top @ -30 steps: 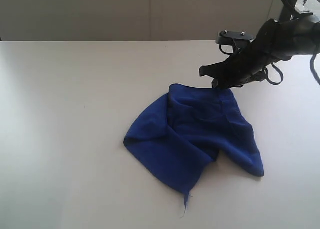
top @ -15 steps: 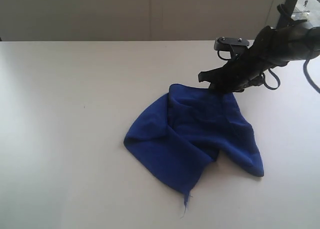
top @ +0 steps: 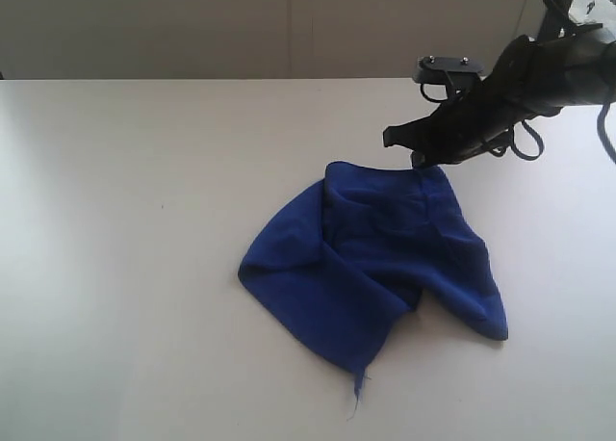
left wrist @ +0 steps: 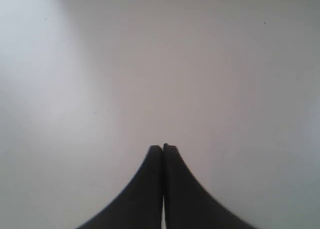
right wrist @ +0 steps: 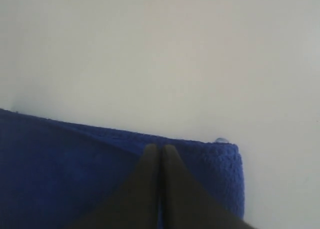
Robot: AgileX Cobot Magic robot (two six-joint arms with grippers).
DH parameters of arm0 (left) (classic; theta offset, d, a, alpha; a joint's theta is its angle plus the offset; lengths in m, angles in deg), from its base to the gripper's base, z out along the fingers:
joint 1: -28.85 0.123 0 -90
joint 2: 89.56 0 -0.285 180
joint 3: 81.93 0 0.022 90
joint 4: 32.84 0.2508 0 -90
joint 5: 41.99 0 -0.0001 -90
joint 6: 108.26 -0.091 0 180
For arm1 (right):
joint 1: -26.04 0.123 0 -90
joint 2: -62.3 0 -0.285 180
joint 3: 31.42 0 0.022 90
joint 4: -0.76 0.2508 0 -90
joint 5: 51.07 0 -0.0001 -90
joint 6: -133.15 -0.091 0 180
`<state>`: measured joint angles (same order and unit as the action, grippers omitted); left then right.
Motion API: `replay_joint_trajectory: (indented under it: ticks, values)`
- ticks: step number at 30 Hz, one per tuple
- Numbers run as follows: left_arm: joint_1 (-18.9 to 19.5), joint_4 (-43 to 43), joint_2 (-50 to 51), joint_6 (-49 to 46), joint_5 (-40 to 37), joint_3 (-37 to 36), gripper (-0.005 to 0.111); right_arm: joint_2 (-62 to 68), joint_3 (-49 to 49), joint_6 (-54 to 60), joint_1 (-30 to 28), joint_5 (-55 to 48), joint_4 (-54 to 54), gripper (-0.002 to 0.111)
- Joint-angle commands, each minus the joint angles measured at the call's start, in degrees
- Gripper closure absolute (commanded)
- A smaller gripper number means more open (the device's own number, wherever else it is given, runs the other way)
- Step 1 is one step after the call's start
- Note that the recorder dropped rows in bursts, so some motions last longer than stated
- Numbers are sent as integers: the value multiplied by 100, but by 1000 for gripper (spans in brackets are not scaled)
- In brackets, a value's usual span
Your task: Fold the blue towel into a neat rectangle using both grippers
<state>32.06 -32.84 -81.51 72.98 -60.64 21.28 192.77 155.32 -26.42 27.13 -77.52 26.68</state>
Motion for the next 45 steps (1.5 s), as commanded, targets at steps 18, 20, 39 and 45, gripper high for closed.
replay_joint_trajectory:
  ticks: [18, 20, 39, 45]
  values:
    - [4, 0, -27, -2, -40, -43, 107, 53, -6, 173, -3, 87, 5, 80]
    - [4, 0, -27, -2, -40, -43, 107, 123, -6, 173, -3, 66, 19, 80]
    - [4, 0, -27, -2, -40, -43, 107, -114, -6, 278, -3, 122, 18, 108]
    - [4, 0, -27, -2, -40, -43, 107, -386, -6, 295, -3, -83, 3, 108]
